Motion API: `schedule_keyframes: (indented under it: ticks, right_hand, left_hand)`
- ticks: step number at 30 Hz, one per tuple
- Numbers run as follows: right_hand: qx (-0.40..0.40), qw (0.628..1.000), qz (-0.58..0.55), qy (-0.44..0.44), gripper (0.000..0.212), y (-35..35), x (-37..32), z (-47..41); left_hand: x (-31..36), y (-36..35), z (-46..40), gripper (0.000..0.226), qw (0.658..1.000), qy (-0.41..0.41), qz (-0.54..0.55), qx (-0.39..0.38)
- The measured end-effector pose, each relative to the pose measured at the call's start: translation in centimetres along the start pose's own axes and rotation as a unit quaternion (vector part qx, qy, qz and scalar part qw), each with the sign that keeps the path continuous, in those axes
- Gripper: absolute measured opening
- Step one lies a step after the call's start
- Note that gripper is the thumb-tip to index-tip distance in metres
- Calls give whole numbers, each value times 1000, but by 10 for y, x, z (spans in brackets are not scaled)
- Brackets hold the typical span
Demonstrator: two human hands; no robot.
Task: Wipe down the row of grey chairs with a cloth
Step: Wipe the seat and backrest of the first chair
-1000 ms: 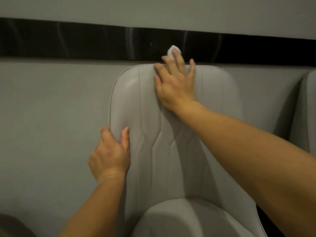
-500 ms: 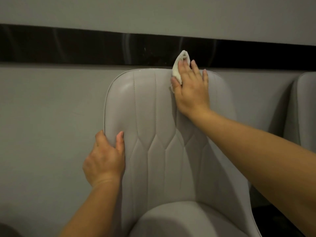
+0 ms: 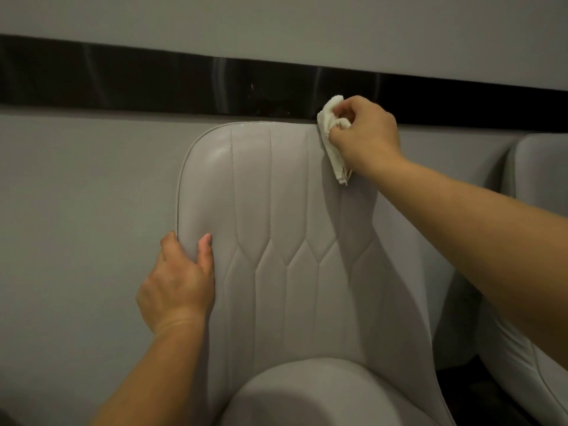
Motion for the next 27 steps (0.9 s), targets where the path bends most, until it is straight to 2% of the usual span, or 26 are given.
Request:
schedule_keyframes:
  ticks: [4, 7, 12, 16, 18, 20, 23, 27]
  right_hand:
    - [-36, 999, -13, -14, 33, -7, -7, -3]
    - [-31, 999, -20, -21, 37, -7, -7, -5]
    - [9, 1000, 21, -20, 26, 0, -1, -2]
    - [-41, 998, 6, -49, 13, 3, 0, -4]
    - [-79, 992, -44, -85, 13, 5, -3, -7]
    - [-116, 976, -139, -118, 12, 8, -10, -7]
    - [-158, 947, -246, -130, 23, 8, -23, -5]
    - [-234, 864, -428, -124, 35, -4, -37, -3]
  left_hand:
    - [0, 0, 0, 65, 1000, 4, -5, -3]
    - [1, 0, 1, 63, 1000, 3, -3, -4]
    - [0, 0, 0, 62, 1000, 8, -6, -11]
    - [2, 1, 1, 62, 1000, 2, -5, -6]
    - [1, 0, 1, 63, 1000, 3, -5, -4]
    - [1, 0, 1, 64, 1000, 5, -6, -6]
    - [2, 1, 1, 65, 1000, 4, -5, -7]
    - [0, 0, 1, 65, 1000, 11, -3, -8]
Point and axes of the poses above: each hand's wrist, its own z-axis away from the middle knuckle, its own y-axis out of the back of the hand, x = y × z, the point moved 6 cm from there along -z, towards the middle knuckle, and after that the axes turned 5 degrees about -y, right-handed, at the moved point
